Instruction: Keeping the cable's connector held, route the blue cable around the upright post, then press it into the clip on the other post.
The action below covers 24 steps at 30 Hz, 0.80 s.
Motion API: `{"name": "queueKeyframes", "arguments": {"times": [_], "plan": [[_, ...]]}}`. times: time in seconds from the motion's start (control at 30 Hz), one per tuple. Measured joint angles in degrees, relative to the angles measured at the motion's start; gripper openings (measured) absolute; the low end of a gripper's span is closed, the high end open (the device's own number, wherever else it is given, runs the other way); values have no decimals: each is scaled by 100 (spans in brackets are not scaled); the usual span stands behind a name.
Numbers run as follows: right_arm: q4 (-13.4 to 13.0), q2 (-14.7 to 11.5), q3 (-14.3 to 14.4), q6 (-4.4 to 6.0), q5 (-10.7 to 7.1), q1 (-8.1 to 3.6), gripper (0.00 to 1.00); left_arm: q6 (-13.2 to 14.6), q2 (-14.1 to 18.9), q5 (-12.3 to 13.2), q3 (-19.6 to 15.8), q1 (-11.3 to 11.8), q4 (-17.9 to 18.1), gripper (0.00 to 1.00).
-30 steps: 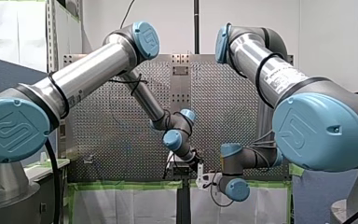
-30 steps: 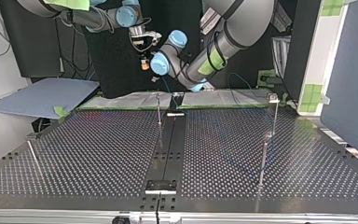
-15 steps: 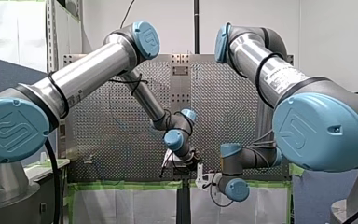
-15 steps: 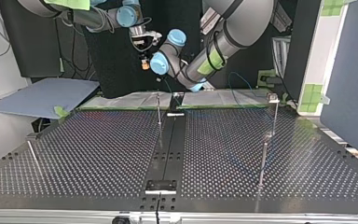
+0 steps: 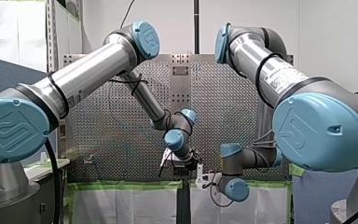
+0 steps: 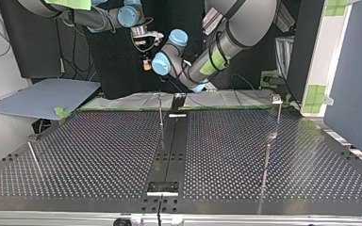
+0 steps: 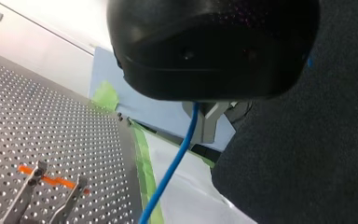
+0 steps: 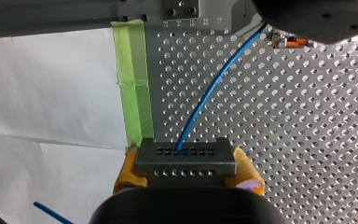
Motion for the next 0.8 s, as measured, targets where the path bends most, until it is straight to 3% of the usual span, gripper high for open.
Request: {"name": "queueKeyframes", "arguments": {"times": [0.33,0.8], "plan": [[20,-4,-129,0,10,-47,0,173,1,-490,-1,33,132,1],[241,-18,-540,20,-27,-251,0,133,-1,-691,0,123,617,1]]}}
